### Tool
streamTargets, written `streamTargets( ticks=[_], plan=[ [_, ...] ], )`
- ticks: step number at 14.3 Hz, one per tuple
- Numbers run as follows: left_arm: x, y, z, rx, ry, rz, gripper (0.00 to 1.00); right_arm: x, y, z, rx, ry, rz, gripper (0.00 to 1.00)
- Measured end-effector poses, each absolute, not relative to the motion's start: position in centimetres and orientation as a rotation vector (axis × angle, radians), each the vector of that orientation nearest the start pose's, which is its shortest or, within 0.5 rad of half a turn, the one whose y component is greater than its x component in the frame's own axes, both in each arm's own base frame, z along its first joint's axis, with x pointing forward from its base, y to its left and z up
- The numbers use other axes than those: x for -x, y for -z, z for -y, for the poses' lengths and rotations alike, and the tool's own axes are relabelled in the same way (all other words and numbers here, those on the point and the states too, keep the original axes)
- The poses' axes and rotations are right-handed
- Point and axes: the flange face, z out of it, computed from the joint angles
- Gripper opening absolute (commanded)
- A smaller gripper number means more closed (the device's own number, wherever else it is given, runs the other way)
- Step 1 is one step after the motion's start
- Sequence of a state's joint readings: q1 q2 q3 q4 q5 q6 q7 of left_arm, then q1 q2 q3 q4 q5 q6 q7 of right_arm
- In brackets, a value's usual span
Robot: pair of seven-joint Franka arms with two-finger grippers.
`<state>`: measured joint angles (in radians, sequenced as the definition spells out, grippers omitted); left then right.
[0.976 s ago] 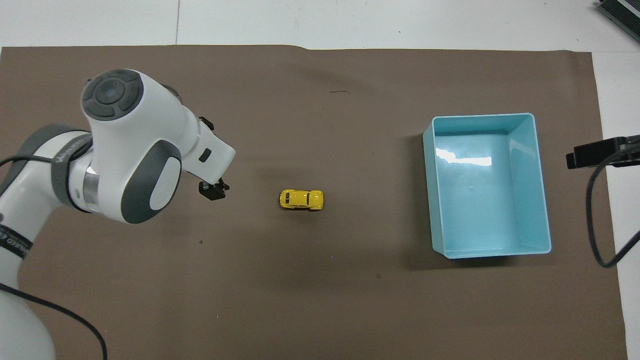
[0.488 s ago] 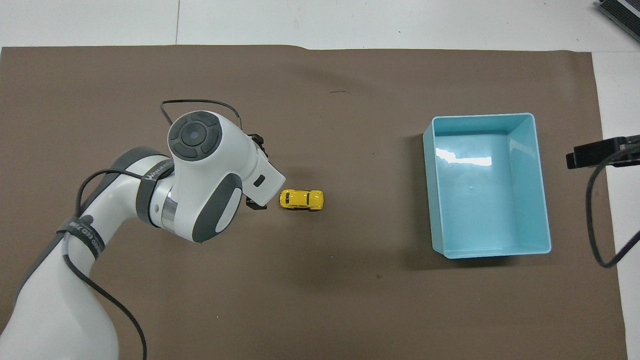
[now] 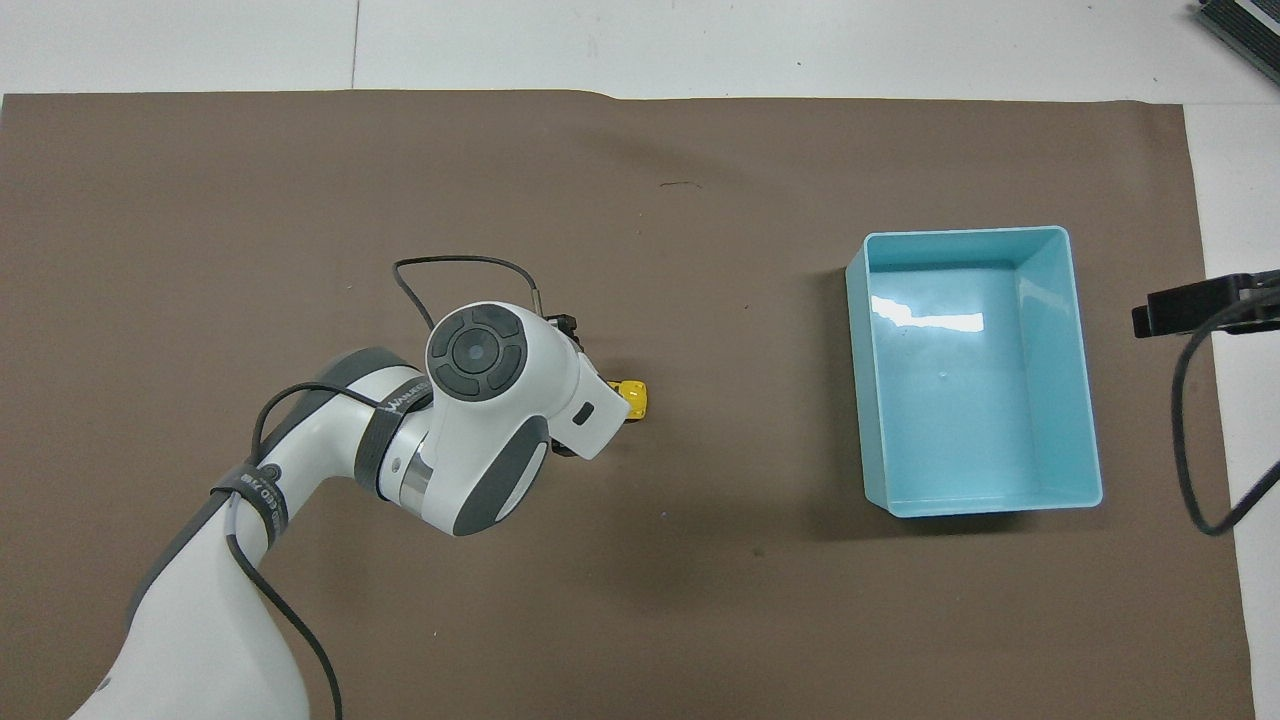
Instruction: Wind up and store yellow beetle car
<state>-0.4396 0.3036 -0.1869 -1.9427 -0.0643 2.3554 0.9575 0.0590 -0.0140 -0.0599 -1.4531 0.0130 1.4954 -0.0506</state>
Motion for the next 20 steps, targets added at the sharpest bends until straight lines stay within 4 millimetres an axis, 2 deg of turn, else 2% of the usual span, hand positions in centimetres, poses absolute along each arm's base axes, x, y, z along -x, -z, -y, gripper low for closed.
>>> streamTargets(
  ticks=[3,6,8,16,20],
  plan=[
    [-49.8,-32.1,37.9,2.333,0.202,-2.207,0.99,-54.2,-68.0,0.0,3.127,0.086,0.079,1.00],
    [-49.6,-31.3,38.3,2.383,0.189,-2.156,0.52,-54.2,-68.0,0.0,3.127,0.085,0.079,1.00],
    [-49.7,-31.3,38.2,2.398,0.188,-2.136,0.00,-54.2,-68.0,0.0,3.127,0.085,0.079,1.00],
    [-49.8,-31.4,38.2,2.387,0.193,-2.136,0.00,-54.2,-68.0,0.0,3.127,0.085,0.079,1.00],
    [-50.2,-31.5,37.0,2.371,0.176,-2.147,0.00,-54.2,-68.0,0.0,3.127,0.085,0.079,1.00]
  ],
)
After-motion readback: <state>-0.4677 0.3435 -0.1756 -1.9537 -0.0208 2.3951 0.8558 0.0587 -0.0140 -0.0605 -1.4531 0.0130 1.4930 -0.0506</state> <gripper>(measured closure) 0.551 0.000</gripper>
